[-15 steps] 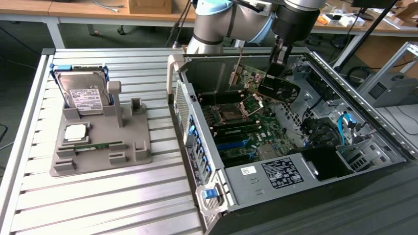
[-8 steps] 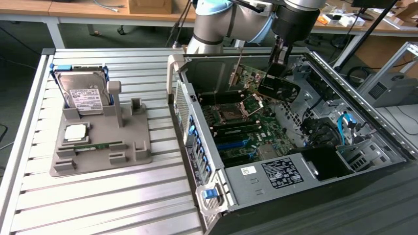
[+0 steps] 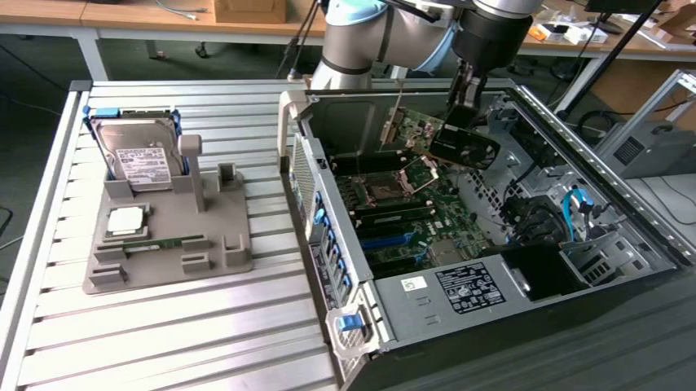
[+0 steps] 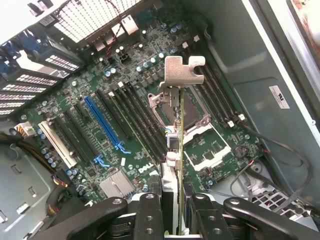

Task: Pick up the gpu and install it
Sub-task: 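Insert the gpu into the slot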

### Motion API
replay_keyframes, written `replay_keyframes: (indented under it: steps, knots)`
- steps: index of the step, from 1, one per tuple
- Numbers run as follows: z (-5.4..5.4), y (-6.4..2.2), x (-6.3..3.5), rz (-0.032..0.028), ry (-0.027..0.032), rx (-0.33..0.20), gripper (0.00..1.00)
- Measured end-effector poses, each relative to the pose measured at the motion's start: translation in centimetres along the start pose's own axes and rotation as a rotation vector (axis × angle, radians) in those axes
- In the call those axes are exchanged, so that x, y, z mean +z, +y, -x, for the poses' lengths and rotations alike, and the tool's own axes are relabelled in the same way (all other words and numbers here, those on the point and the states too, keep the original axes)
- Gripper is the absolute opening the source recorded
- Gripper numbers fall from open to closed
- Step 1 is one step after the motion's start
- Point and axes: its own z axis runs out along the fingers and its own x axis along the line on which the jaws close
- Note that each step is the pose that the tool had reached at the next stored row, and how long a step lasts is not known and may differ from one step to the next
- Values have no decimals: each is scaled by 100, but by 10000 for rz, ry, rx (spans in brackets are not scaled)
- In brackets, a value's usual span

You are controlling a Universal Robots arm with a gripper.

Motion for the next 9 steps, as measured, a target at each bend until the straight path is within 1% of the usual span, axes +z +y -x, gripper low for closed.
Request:
replay_keyframes:
  steps: [9]
  knots:
    - [0,0,0,9,-13,-291,27]
